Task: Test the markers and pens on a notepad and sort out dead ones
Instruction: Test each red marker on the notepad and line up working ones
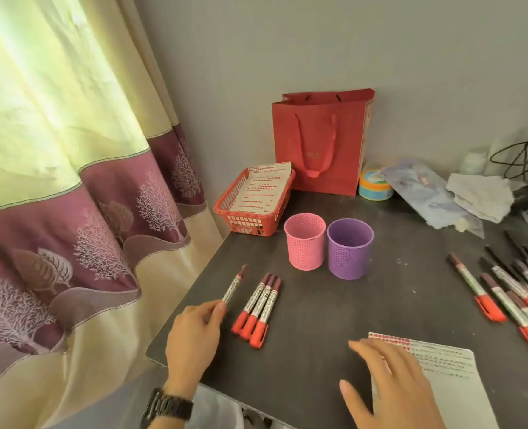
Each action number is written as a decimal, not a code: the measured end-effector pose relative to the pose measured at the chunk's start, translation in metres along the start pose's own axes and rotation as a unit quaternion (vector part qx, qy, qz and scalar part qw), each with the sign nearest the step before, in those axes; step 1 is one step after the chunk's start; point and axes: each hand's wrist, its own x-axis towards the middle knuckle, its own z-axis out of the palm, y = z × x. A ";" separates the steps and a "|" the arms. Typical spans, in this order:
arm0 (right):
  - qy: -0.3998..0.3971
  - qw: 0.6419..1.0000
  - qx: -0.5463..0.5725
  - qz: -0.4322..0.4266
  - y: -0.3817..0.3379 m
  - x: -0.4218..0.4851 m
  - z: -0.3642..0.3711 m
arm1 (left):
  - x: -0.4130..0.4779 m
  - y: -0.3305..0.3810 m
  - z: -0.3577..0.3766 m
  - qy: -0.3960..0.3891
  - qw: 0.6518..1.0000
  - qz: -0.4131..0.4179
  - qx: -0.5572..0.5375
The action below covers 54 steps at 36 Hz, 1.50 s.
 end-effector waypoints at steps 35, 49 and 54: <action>-0.123 0.987 -0.034 0.093 0.037 -0.023 -0.007 | -0.033 0.058 0.030 -0.036 0.971 0.210 0.107; -0.006 0.906 0.311 0.286 0.082 0.006 -0.047 | -0.080 0.143 0.088 -0.183 0.913 0.363 -0.015; 0.007 0.920 0.240 0.311 0.127 0.034 -0.067 | -0.089 0.139 0.103 -0.211 0.899 0.382 0.042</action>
